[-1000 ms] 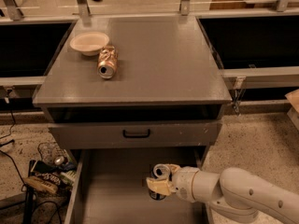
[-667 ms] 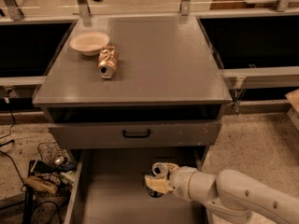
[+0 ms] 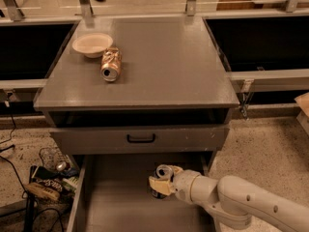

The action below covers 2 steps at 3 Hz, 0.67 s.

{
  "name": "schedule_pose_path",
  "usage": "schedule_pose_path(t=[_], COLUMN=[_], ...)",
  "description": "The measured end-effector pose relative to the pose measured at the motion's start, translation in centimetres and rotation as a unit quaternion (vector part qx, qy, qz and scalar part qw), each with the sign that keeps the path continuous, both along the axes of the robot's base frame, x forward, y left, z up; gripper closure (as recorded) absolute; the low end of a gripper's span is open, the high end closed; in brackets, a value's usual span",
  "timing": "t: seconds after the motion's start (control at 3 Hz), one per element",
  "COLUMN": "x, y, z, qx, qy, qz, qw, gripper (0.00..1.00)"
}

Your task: Place pepsi can into middle drawer

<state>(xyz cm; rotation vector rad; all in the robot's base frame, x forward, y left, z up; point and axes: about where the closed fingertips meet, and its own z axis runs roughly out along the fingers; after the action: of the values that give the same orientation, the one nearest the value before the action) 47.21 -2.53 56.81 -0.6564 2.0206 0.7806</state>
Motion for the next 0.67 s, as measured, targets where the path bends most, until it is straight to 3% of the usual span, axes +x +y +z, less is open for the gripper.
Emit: schedule_pose_path(t=[0.33,0.67], x=[-0.6,-1.5], y=[0.5,1.6], z=[-1.7,-5.9], qx=[0.004,0.013], qy=[0.01,0.02], qz=[-0.009,0.006], qw=[0.9999,0.9997], gripper=[1.0,1.0])
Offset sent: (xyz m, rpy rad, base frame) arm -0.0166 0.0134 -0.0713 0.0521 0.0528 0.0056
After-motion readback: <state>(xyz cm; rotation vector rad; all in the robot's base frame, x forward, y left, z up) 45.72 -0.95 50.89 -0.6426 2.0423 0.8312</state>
